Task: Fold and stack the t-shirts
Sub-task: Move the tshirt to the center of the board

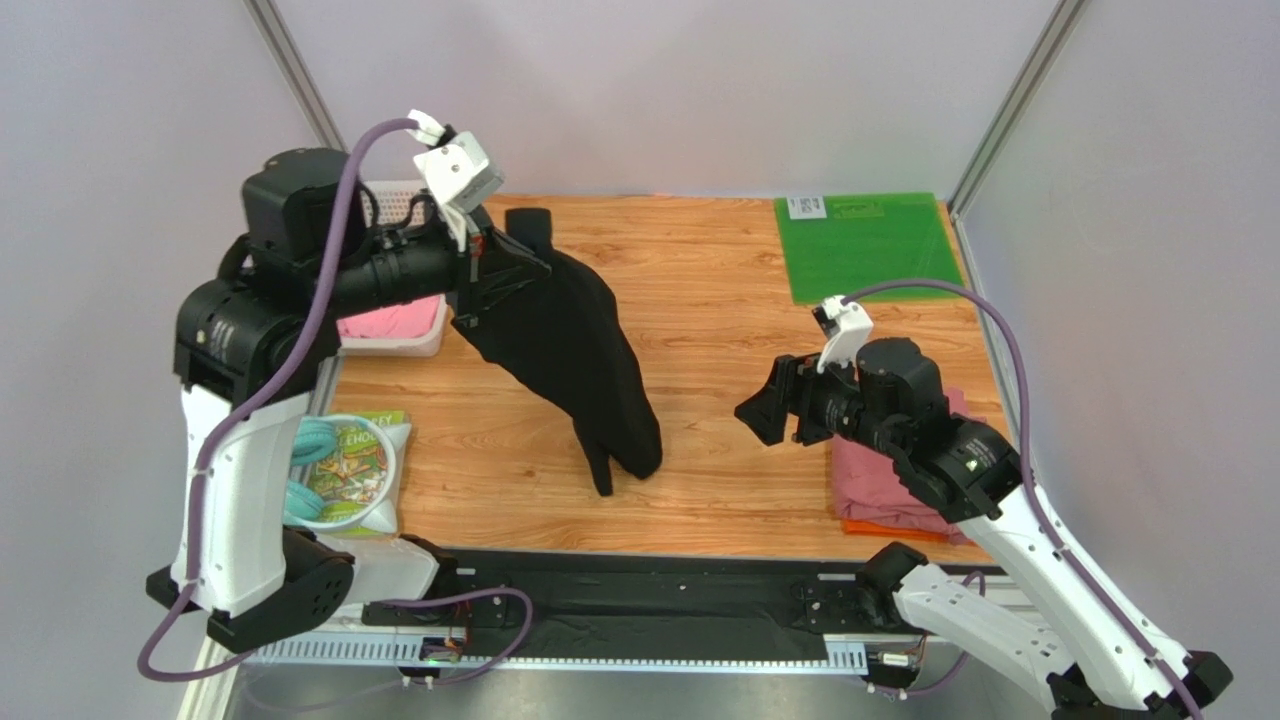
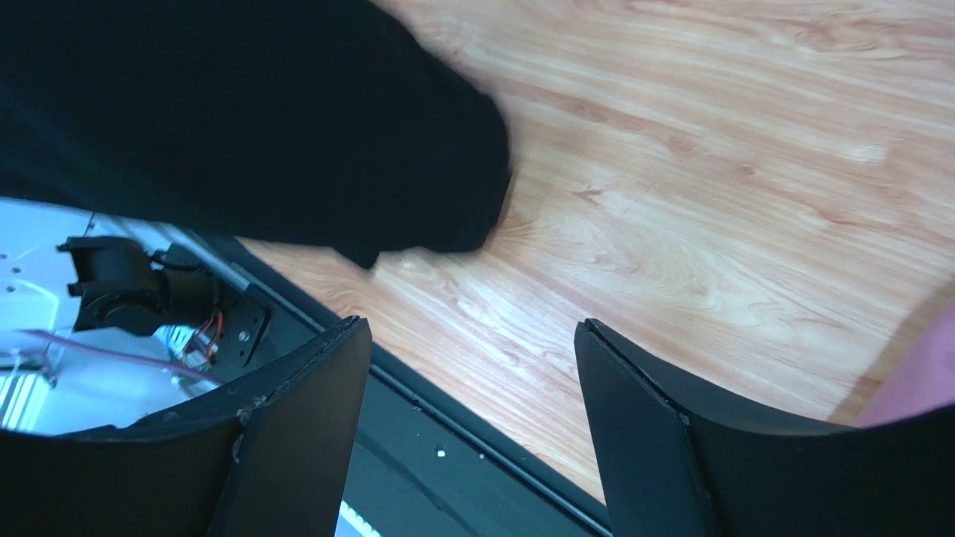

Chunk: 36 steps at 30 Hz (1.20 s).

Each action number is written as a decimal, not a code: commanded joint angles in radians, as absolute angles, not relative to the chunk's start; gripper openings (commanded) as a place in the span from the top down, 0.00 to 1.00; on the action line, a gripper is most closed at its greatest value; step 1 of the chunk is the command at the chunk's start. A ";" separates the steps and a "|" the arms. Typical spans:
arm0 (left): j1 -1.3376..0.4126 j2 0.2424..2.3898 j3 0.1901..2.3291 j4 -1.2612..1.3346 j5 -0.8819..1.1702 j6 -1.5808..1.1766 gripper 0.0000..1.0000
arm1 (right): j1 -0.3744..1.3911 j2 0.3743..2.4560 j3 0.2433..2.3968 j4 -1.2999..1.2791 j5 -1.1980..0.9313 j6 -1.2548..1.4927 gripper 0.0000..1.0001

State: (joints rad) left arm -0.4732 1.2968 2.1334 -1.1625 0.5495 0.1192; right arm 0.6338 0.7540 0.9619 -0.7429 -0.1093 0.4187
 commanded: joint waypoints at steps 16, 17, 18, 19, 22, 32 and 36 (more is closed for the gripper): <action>-0.624 1.308 2.164 -1.115 0.497 0.172 1.00 | 0.946 0.858 0.968 -0.618 0.077 0.466 0.31; -0.636 1.313 2.175 -1.114 0.497 0.173 1.00 | 0.946 0.827 0.972 -0.624 0.101 0.466 0.31; -0.647 1.322 2.184 -1.115 0.492 0.173 1.00 | 0.948 0.813 0.976 -0.626 0.109 0.465 0.31; -0.666 1.327 2.195 -1.117 0.492 0.176 1.00 | 0.946 0.796 0.980 -0.627 0.115 0.462 0.31; -0.715 1.338 2.249 -1.123 0.514 0.199 1.00 | 0.946 0.732 0.962 -0.606 0.144 0.460 0.32; -0.836 1.351 2.260 -1.201 0.562 0.318 1.00 | 0.946 0.663 0.902 -0.538 0.198 0.474 0.33; -0.836 1.339 2.131 -1.109 0.367 0.311 1.00 | 0.948 0.675 0.902 -0.532 0.192 0.474 0.34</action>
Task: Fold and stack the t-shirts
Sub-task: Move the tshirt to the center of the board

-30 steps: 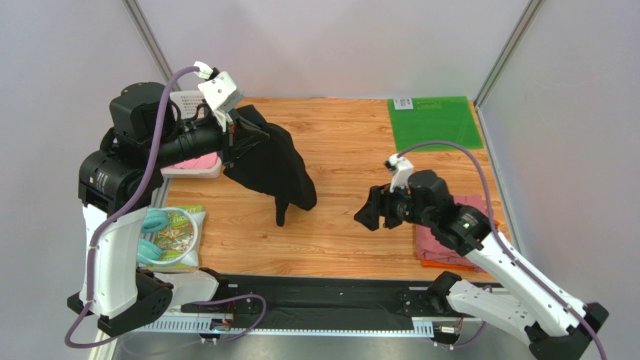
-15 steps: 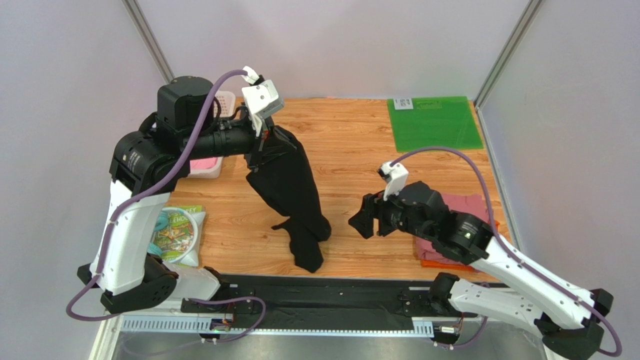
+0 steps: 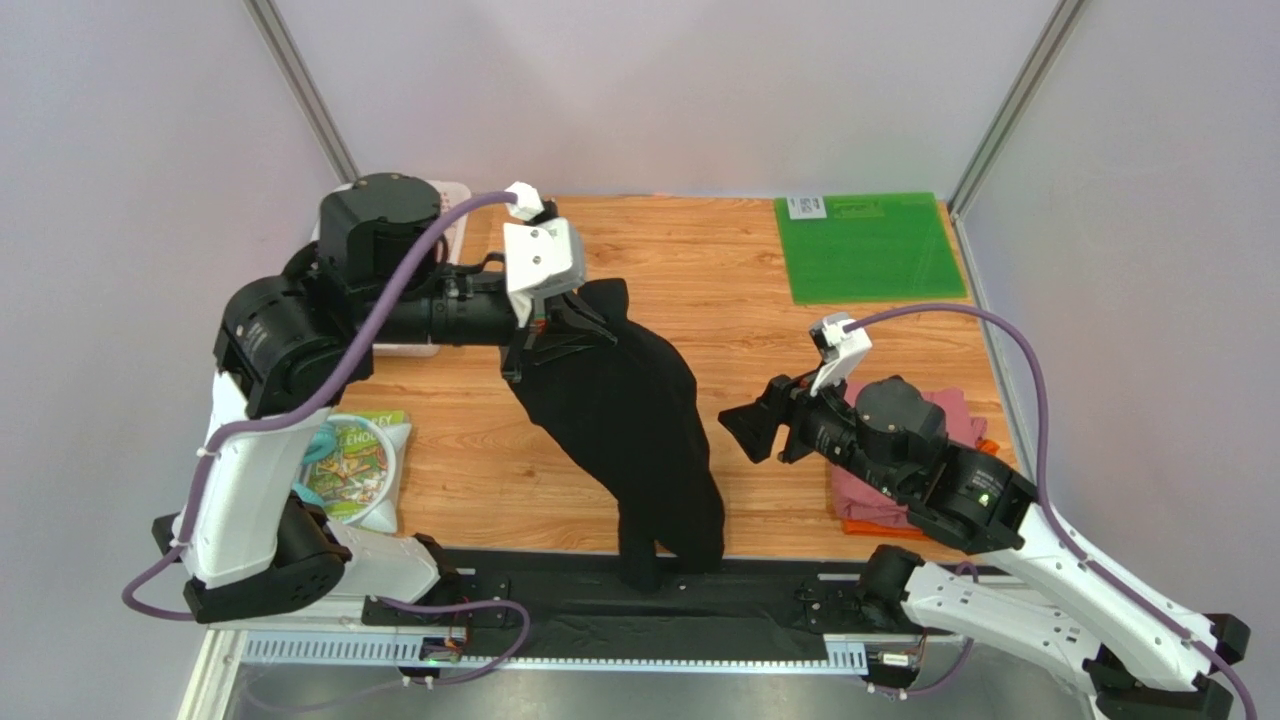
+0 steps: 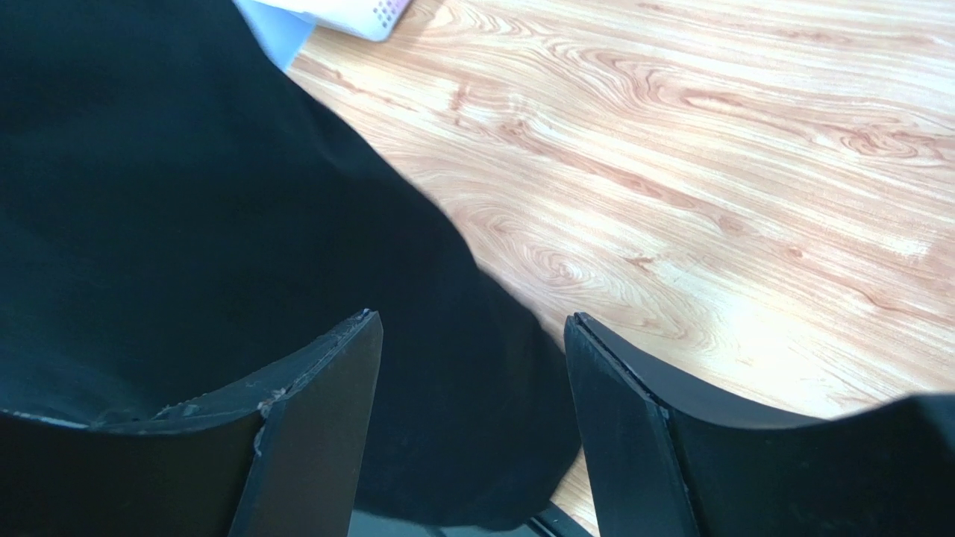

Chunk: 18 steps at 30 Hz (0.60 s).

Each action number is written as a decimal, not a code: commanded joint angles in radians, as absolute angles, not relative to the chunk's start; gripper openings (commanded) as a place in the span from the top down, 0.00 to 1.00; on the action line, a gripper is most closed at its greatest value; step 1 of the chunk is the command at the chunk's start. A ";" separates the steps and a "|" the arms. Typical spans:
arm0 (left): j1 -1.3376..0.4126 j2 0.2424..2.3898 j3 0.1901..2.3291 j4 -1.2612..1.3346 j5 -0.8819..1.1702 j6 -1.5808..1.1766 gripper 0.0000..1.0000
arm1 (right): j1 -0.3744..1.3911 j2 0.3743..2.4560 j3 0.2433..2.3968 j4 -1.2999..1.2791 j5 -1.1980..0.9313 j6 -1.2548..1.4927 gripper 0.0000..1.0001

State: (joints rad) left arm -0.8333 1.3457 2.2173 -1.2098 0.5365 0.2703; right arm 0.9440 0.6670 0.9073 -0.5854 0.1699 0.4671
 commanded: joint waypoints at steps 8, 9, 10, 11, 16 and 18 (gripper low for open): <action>-0.680 1.429 1.767 -0.877 0.025 0.195 1.00 | 0.946 0.635 0.887 -0.543 0.212 0.477 0.34; -0.619 1.452 1.767 -0.879 0.025 0.175 1.00 | 0.946 0.627 0.887 -0.548 0.212 0.479 0.34; -0.591 1.472 1.752 -0.867 0.023 0.167 1.00 | 0.946 0.612 0.882 -0.561 0.215 0.480 0.34; -0.563 1.498 1.740 -0.853 0.015 0.158 1.00 | 0.948 0.604 0.881 -0.569 0.218 0.482 0.34; -0.407 1.552 1.642 -0.762 0.005 0.133 1.00 | 0.946 0.563 0.865 -0.604 0.233 0.483 0.33; -0.390 1.577 1.603 -0.770 0.018 0.153 0.80 | 0.946 0.568 0.853 -0.604 0.224 0.483 0.31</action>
